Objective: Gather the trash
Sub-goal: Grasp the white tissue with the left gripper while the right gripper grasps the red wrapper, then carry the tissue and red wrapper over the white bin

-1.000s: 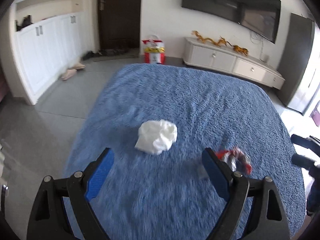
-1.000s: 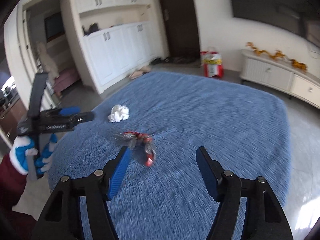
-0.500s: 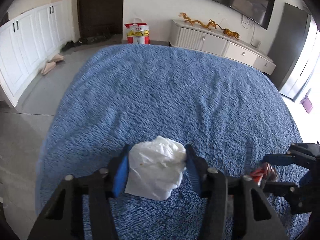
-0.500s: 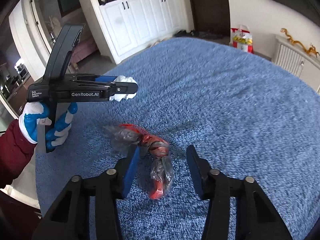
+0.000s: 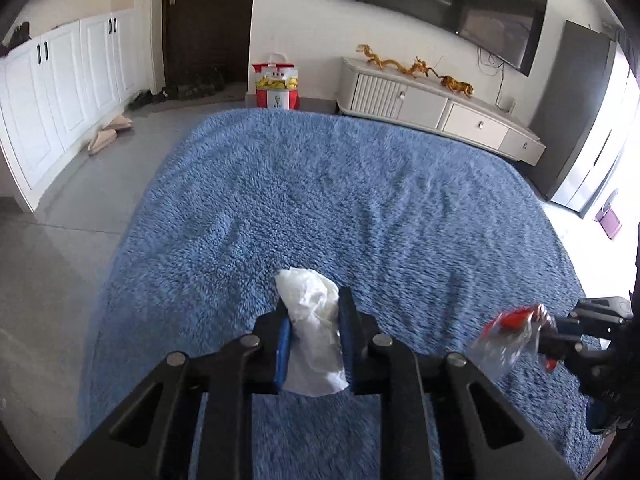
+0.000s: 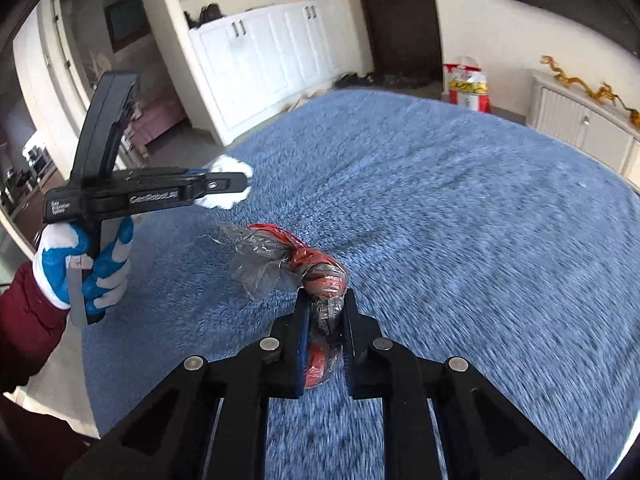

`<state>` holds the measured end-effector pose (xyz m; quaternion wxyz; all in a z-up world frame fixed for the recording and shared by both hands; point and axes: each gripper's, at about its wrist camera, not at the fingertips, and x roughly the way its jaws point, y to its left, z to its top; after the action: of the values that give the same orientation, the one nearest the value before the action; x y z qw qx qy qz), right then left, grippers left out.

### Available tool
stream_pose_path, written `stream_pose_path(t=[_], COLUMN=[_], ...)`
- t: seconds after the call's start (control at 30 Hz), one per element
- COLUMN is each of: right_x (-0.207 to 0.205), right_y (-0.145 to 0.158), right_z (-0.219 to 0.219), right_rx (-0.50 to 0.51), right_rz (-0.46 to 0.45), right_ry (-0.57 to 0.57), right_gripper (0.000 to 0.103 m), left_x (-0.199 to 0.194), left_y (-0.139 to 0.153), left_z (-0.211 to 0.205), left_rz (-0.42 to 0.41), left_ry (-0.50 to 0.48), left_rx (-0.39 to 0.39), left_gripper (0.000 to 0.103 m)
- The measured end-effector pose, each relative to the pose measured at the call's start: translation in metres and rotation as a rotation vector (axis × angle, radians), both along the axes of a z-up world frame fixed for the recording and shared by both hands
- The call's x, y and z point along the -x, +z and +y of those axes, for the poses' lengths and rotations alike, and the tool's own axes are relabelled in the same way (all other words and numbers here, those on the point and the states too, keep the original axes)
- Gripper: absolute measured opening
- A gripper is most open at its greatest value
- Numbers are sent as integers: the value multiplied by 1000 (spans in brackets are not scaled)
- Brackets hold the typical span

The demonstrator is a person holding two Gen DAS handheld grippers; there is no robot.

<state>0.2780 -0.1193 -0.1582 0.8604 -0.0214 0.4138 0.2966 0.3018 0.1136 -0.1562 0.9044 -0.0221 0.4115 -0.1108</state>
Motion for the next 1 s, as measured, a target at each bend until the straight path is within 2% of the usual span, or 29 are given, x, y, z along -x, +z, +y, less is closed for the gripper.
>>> stream_pose_path(t=[0.23,0.57,0.77,1.0], right_x=[39,116,157,201], right_y=[24,44,52,46], right_z=[-47,-147,-199,-258], right_rx=[-26,-31,-34,-29], right_rz=[-55,-122,-156,-165], right_ry=[-149,-420,-565,-748], right_gripper=[14,14,14,14], left_x=[44,99,130,151], left_y=[27,46,61,70], left_z=[-25,-95,-148,-230], left_rz=[-53,-133,-207,-229], left_ry=[-48,-189,-316,-501], left_rx=[-26,-145,-206,-197], left_gripper=[19,19,19,19])
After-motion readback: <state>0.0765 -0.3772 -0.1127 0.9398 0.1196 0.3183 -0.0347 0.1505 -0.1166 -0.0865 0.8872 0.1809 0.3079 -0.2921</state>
